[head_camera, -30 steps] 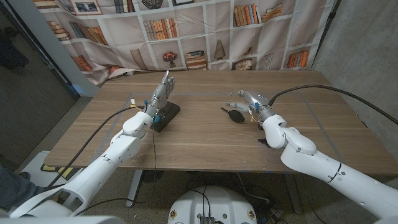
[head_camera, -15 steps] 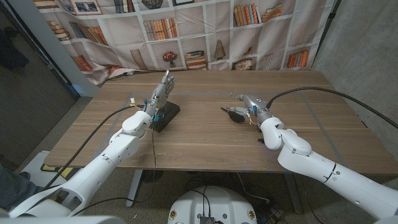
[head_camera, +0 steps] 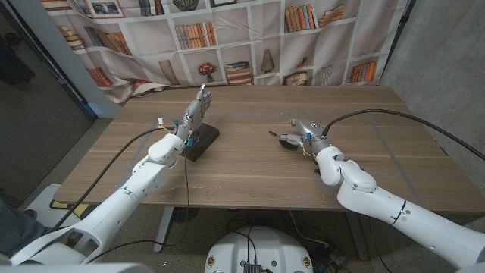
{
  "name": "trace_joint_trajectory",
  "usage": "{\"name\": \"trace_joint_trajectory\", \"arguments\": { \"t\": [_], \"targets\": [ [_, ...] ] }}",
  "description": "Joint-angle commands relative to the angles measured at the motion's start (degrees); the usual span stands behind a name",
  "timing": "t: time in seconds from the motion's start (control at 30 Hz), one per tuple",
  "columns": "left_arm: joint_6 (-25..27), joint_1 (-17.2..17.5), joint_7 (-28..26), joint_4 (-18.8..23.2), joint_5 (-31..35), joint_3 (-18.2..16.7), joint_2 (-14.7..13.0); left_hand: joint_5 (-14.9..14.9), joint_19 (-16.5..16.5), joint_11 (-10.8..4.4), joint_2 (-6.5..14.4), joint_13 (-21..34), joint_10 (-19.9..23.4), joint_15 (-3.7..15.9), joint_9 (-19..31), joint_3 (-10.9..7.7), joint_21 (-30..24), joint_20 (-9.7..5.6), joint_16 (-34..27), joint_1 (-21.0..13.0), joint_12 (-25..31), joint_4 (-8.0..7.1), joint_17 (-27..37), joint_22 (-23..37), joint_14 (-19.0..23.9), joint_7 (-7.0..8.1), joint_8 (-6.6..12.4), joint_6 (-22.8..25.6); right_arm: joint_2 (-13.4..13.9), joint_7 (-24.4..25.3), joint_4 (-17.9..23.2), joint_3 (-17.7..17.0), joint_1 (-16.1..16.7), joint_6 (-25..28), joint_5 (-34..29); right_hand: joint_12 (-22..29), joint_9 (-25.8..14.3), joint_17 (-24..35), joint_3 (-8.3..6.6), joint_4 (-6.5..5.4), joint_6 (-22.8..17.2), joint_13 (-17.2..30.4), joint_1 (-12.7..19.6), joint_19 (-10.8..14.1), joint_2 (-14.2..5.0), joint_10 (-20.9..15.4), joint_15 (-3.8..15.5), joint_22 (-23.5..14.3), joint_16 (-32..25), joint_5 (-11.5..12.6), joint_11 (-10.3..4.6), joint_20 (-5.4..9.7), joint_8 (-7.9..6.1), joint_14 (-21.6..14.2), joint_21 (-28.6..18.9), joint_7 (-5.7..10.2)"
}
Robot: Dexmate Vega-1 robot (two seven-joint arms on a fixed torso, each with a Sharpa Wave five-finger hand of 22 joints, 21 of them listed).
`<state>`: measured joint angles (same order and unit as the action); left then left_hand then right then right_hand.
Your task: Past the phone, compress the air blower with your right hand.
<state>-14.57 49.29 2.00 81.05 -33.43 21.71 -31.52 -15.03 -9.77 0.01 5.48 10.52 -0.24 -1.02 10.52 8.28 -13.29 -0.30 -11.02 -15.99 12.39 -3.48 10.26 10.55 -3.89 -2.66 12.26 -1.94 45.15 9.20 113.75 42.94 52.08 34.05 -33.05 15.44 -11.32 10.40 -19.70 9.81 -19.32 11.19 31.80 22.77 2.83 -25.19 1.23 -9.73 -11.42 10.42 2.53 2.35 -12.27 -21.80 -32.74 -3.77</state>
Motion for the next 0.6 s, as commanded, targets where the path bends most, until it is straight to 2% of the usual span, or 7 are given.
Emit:
{"name": "trace_joint_trajectory", "arguments": {
  "t": [0.03,0.6],
  "targets": [
    [0.2,-0.2,0.0,-0.2,0.0,0.1,0.1,0.1,-0.3,0.02,0.0,0.3,0.4,-0.23,0.2,0.37,0.2,0.08,0.1,-0.3,0.1,-0.11,0.2,0.1,0.2,-0.28,-0.08,0.2,-0.6,1.1,-1.7,0.9,0.3,0.4,-1.8,-0.2,-0.3,0.2,-0.45,-0.16,-0.1,-0.1,0.9,-0.3,-0.06,0.1,0.0,-0.3,0.1,0.5,-0.77,2.43,0.11,0.2,0.1,0.32],
    [0.1,-0.4,0.2,-0.7,-0.3,0.2,0.7,0.2,-0.4,0.0,0.2,0.3,0.3,-0.18,0.2,0.46,0.4,0.22,0.2,-0.4,-0.1,-0.17,0.3,0.1,0.1,-0.25,-0.26,0.1,-1.1,1.9,-2.9,1.8,1.0,-0.6,-2.8,-0.5,-0.3,0.2,-0.8,-0.17,0.4,0.0,2.0,-0.3,-0.12,0.5,0.49,-0.3,0.2,0.7,-1.17,2.58,0.34,0.1,0.6,0.99]
  ]
}}
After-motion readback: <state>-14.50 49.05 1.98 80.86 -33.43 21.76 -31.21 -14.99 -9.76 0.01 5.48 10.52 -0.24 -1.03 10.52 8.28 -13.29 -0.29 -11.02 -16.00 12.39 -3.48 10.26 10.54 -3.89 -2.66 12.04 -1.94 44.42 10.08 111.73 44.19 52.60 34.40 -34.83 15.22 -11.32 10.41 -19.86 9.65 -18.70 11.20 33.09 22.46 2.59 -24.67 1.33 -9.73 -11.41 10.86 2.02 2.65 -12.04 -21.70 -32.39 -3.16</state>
